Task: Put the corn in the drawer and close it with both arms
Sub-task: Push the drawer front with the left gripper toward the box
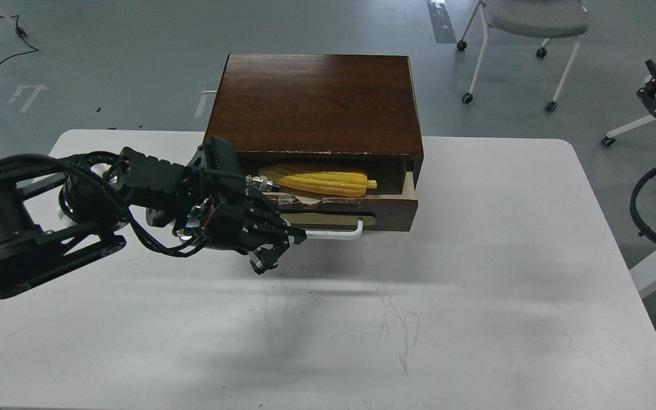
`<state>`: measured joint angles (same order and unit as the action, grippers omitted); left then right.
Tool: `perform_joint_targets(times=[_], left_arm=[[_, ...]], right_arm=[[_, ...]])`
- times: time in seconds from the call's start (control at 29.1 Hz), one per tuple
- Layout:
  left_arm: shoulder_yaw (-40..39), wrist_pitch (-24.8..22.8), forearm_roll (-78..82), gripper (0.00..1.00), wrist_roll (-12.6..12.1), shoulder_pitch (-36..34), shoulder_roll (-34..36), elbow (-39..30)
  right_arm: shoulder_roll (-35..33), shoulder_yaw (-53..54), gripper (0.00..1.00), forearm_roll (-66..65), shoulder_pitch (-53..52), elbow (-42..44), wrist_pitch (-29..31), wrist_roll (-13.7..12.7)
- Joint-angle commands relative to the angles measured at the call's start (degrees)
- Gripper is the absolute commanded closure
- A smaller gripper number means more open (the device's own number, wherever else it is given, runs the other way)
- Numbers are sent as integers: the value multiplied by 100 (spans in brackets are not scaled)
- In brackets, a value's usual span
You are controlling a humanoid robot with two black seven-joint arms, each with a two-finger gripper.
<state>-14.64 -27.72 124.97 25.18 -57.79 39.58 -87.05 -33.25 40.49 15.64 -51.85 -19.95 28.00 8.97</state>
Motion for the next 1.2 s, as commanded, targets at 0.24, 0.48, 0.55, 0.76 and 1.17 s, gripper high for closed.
perform_joint_targets(times=[0.24,0.48,0.55,0.76,1.17], left_arm=[[22,285,3,100,-4,13,-39,434],[22,451,3,100,66,-22,-47,811],[57,540,3,100,66,-22,-39,900],[49,575,3,100,58,-22,-56,944],[5,619,3,100,49,-39,-153,1120]], right_arm=[[-7,-6,0,0,9,0,0,0],[-7,-6,0,0,0,0,0,0],[-7,-6,0,0,0,0,0,0],[-7,-6,0,0,0,0,0,0],[-7,12,0,0,-9,-9,0,53]])
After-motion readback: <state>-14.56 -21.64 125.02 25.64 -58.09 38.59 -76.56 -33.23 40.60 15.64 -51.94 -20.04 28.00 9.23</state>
